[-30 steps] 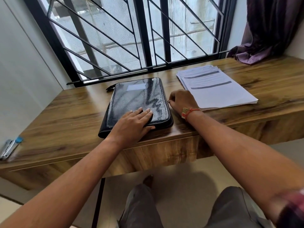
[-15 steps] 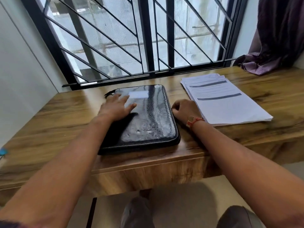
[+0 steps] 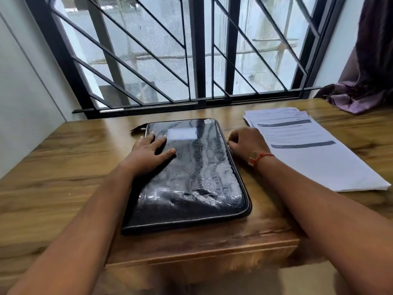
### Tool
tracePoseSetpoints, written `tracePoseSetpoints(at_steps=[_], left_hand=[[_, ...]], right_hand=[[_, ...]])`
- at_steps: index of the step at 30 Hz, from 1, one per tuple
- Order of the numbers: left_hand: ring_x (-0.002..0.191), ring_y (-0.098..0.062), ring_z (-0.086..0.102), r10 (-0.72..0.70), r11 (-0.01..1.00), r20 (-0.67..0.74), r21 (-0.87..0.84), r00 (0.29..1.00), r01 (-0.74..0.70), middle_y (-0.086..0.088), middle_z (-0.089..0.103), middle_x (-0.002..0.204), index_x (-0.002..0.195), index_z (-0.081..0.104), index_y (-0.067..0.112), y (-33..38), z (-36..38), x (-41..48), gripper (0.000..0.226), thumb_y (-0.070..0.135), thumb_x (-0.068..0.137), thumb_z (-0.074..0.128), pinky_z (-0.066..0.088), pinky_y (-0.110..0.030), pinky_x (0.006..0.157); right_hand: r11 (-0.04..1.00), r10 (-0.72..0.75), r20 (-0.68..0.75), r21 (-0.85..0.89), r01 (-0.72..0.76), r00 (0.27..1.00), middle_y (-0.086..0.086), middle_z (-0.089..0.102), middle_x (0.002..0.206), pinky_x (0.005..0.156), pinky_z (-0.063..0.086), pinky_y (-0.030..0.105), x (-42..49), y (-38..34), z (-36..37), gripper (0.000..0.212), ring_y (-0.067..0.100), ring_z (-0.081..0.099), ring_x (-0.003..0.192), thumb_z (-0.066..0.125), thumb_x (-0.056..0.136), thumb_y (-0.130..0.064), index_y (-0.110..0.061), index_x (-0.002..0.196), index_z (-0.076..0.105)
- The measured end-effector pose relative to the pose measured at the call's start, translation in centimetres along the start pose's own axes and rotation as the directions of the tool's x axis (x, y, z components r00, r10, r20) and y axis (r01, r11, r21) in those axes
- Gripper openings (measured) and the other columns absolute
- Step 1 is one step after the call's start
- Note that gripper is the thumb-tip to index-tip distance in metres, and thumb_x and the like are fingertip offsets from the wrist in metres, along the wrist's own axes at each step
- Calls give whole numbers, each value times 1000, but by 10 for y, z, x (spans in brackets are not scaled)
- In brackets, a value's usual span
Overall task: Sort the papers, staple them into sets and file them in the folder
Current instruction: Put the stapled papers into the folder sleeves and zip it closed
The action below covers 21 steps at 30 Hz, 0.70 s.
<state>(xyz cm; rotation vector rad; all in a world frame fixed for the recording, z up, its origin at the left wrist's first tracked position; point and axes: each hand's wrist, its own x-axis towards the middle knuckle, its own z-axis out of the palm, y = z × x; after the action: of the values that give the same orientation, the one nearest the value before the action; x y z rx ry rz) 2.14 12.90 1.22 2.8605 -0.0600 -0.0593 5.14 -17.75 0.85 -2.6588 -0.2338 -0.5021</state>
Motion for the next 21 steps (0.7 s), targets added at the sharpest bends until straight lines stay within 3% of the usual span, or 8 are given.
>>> tracePoseSetpoints(at_steps=[2,5,11,15,21], left_hand=[[155,-25,-1,44,994,-8,102,999,-43,-2,1,169,159,16,34,2,-1,2,89,81,84,26,3,-42,125],[155,-19,-5,117,970,5,216,993,-116,4,0,168,160,9,32,6,0,2,77,71,96,22,2,-38,125],[154,-14,-9,139,965,26,220,990,-141,7,-3,168,160,5,36,8,-3,-2,71,67,99,22,-3,-34,124],[153,-11,-10,144,966,24,213,989,-146,10,-5,167,159,4,39,8,-3,-3,71,70,96,19,-2,-35,125],[153,-11,-11,146,970,25,194,989,-148,11,-6,167,158,3,41,8,-4,-2,70,70,97,21,-2,-35,124]], right_hand=[[1000,-1,-11,-20,1,1000,9,72,93,82,53,31,14,1,6,15,24,65,89,64,87,-22,-16,88,78],[998,-12,-16,-65,11,1000,12,70,96,83,51,32,35,0,14,17,27,63,94,62,87,-20,-14,91,77],[989,-8,-13,-145,6,1000,9,67,97,75,47,29,79,2,30,13,28,63,92,64,89,-22,-16,92,75],[979,-24,-9,-204,22,1000,7,67,104,77,54,36,105,4,36,11,31,64,93,65,90,-20,-22,94,75],[933,-196,49,-297,201,979,-2,63,106,76,57,40,134,-7,35,10,26,64,94,64,93,-24,-25,93,75]])
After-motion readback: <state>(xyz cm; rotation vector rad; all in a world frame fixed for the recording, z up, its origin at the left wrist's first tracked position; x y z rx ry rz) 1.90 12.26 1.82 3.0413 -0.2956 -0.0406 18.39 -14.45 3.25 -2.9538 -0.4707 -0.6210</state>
